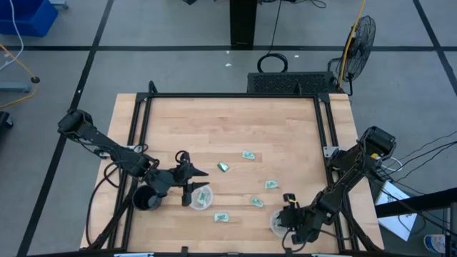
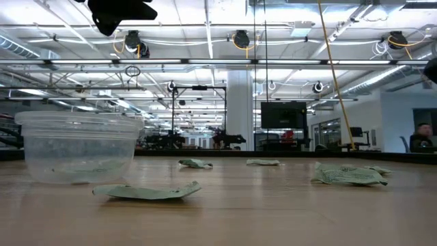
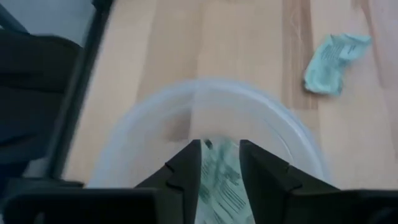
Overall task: Pick and place items into bin
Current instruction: Put the truvia packet into the top transparent bin
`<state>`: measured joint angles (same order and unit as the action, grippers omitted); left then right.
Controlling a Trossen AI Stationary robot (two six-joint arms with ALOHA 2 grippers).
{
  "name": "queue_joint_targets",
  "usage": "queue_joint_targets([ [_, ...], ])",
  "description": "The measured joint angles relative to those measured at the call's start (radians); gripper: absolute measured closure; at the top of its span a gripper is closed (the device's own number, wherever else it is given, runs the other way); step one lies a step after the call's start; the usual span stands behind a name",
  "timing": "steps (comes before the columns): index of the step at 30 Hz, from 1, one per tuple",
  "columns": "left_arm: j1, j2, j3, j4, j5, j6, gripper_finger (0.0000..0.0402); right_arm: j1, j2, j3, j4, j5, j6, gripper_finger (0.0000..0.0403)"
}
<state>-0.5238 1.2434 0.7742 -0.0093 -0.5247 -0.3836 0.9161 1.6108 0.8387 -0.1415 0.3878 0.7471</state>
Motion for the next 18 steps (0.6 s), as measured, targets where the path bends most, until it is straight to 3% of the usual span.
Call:
queue_joint_targets([
  [10,0.131,0.021,0.000,-0.024,0.039,-0.105,0.0252,0.000,-0.166,0.000,0.042,0.009,-0.078,0.0290],
  [18,0.314,0.211,-0.003,-0.048,0.202,-0.236,0.0252,-0.005,-0.292,0.000,0.034,0.338,-0.483,0.0291],
])
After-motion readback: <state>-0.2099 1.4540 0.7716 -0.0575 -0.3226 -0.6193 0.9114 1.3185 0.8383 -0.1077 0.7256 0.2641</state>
